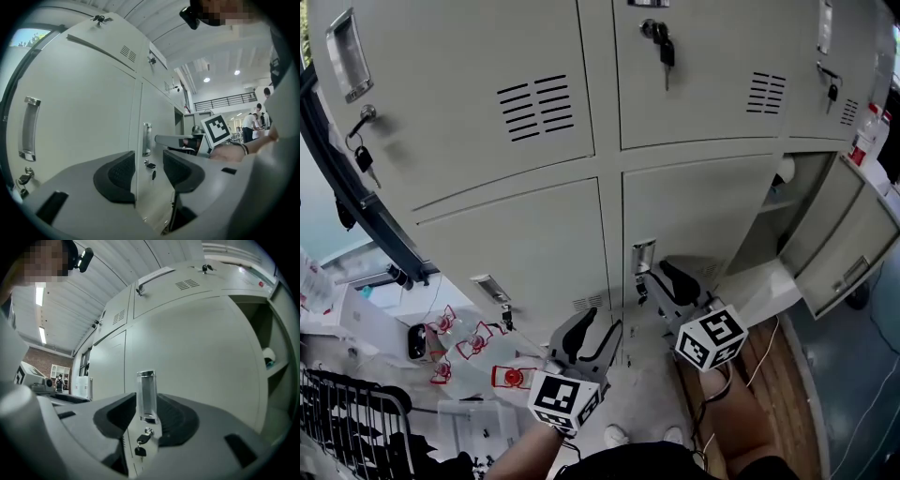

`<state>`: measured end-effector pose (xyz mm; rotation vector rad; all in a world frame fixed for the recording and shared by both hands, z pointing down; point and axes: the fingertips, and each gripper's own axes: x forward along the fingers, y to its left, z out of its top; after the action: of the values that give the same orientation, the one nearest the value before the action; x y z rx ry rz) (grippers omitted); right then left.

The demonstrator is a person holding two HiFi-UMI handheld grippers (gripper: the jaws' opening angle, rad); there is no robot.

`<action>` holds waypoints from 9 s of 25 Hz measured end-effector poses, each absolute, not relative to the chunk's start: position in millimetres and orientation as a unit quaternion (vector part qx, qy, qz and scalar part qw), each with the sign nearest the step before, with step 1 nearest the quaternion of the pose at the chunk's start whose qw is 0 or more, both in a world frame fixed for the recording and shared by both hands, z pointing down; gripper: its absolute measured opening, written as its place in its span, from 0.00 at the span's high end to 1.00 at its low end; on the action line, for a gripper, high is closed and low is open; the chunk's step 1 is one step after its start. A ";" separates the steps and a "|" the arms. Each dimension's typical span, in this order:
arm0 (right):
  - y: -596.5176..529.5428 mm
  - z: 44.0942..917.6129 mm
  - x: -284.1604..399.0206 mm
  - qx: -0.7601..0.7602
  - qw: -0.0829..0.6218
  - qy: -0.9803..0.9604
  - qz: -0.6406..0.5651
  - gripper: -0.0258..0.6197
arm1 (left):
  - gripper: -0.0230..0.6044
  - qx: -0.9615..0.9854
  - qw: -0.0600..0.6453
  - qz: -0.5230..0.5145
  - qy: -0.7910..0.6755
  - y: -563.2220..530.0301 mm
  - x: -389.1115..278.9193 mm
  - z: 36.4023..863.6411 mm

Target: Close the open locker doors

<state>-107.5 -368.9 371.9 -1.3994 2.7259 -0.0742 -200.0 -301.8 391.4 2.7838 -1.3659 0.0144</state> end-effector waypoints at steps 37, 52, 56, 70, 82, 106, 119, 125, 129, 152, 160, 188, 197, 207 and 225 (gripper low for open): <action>-176.9 367.8 217.6 -0.739 0.049 0.671 -0.008 0.62 | 0.59 0.992 0.026 0.006 -0.122 -204.3 67.5 381.9; -179.1 375.2 358.0 -0.740 0.083 0.668 -0.026 0.62 | 0.59 0.986 0.035 0.011 -0.162 -206.8 174.1 387.1; -188.6 375.5 381.1 -0.729 0.087 0.678 -0.029 0.62 | 0.59 0.984 0.036 0.013 -0.173 -207.9 196.2 390.1; -228.8 382.2 428.8 -0.663 0.088 0.743 -0.039 0.62 | 0.59 0.972 0.032 0.016 -0.233 -213.4 255.7 397.1; -246.4 377.7 426.0 -0.618 0.077 0.782 -0.030 0.63 | 0.59 0.962 0.032 0.016 -0.270 -220.4 265.6 398.6; -248.7 377.8 359.4 -0.580 0.035 0.814 -0.009 0.76 | 0.59 0.950 0.029 0.010 -0.311 -214.3 214.6 392.1; -258.2 378.1 292.7 -0.521 0.026 0.853 -0.004 0.73 | 0.59 0.936 0.029 0.006 -0.350 -219.0 178.7 387.2; -270.6 378.3 261.2 -0.501 0.019 0.865 -0.004 0.74 | 0.59 0.930 0.029 0.006 -0.367 -226.1 159.6 384.5; -281.7 377.6 243.5 -0.499 0.014 0.867 -0.001 0.75 | 0.59 0.925 0.031 0.004 -0.378 -231.8 144.8 383.6; -355.8 375.4 172.7 -0.500 0.007 0.866 -0.015 0.78 | 0.59 0.906 0.025 0.003 -0.423 -267.8 64.4 376.3; -385.9 374.2 156.5 -0.494 0.013 0.869 -0.020 0.78 | 0.59 0.897 0.025 0.004 -0.440 -286.1 43.6 376.0; -432.2 370.7 140.2 -0.472 0.018 0.882 -0.017 0.79 | 0.59 0.884 0.027 -0.005 -0.466 -315.4 26.1 376.9; -436.5 370.8 137.9 -0.474 0.014 0.880 -0.017 0.77 | 0.59 0.881 0.027 -0.008 -0.472 -313.7 17.6 376.5; -437.9 370.7 137.4 -0.482 0.022 0.876 -0.032 0.77 | 0.59 0.880 0.026 -0.009 -0.474 -307.3 9.2 374.1; -422.3 367.3 140.2 -0.488 0.021 0.872 -0.030 0.76 | 0.59 0.877 0.016 -0.007 -0.480 -284.3 1.6 366.7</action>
<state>140.2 -422.3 367.3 -1.5114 2.7034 -0.0941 1.6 -284.3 366.7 2.7263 -1.4938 -0.0231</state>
